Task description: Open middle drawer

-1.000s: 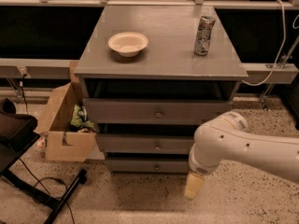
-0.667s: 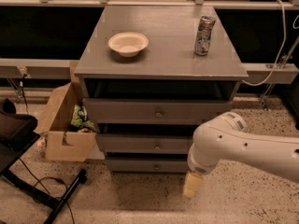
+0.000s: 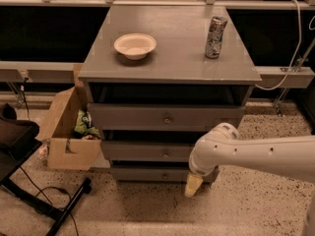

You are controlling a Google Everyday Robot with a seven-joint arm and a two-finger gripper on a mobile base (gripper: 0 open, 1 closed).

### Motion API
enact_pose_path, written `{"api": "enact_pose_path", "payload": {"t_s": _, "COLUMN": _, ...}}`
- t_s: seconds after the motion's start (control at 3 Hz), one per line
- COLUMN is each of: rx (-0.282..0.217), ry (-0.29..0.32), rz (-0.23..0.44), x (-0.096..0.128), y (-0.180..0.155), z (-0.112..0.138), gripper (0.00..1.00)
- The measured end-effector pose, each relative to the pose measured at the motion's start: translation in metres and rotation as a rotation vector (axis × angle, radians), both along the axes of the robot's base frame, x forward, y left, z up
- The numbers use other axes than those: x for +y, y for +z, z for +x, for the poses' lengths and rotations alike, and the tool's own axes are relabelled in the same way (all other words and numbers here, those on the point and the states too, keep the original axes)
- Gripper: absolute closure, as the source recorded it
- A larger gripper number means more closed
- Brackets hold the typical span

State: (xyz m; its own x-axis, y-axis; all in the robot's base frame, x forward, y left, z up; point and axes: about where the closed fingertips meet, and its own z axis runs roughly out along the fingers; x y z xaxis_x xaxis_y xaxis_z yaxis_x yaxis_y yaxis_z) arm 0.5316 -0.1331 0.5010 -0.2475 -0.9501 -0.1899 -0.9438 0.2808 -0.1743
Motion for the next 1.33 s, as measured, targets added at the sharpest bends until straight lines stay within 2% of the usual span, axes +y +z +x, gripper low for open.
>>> {"api": "enact_pose_path", "payload": {"t_s": 0.67, "rx": -0.031, "ry": 0.033, "rz": 0.015, "x": 0.007, "y": -0.049, "z": 0.067, "gripper": 0.00}}
{"api": "enact_pose_path", "payload": {"t_s": 1.33, "rx": -0.074, "ry": 0.047, "rz": -0.006, "x": 0.011, "y": -0.058, "z": 0.112, "gripper": 0.00}}
